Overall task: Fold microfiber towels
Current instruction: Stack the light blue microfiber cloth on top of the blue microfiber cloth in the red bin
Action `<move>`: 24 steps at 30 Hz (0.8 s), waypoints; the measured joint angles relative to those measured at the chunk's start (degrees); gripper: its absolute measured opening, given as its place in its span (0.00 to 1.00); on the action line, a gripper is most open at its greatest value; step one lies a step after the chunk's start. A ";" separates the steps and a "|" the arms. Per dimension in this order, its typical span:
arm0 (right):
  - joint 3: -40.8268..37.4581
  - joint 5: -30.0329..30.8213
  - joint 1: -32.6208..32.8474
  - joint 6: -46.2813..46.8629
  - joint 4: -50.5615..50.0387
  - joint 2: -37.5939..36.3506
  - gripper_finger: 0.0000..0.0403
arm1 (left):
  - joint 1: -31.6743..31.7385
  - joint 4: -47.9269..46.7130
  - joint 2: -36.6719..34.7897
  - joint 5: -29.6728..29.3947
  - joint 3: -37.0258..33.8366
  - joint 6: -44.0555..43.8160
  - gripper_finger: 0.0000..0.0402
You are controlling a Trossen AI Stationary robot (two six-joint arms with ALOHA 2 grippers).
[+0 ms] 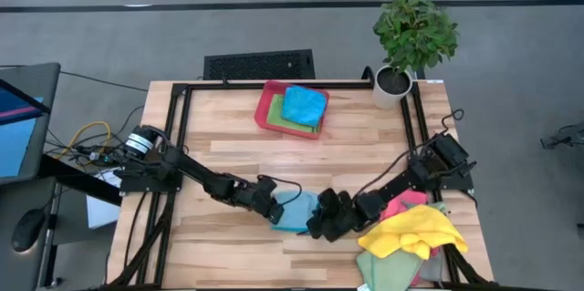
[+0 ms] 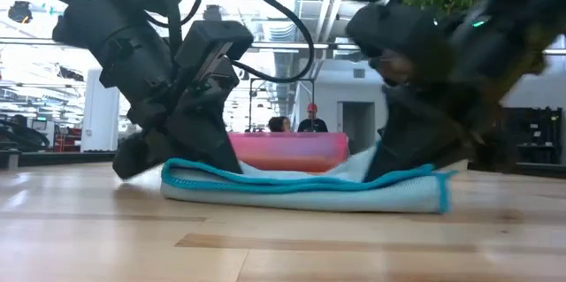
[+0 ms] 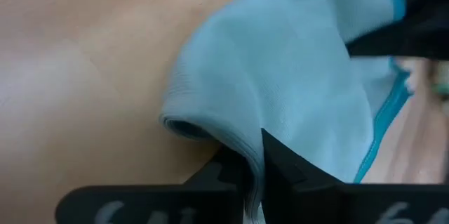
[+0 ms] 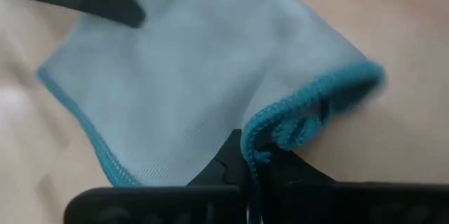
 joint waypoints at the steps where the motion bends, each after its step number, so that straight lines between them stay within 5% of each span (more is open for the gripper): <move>1: -0.20 0.39 -0.86 -1.76 -0.93 -0.79 0.07 | 0.87 -1.45 -1.35 -0.02 -0.15 0.93 0.01; 10: -0.04 1.88 -10.36 -15.84 -6.75 -11.71 0.07 | 10.74 -9.78 -13.82 -0.39 0.14 10.69 0.01; 24: 0.20 -5.04 -35.88 -36.33 -3.66 -19.88 0.07 | 41.79 -16.95 -20.30 10.10 5.50 33.67 0.01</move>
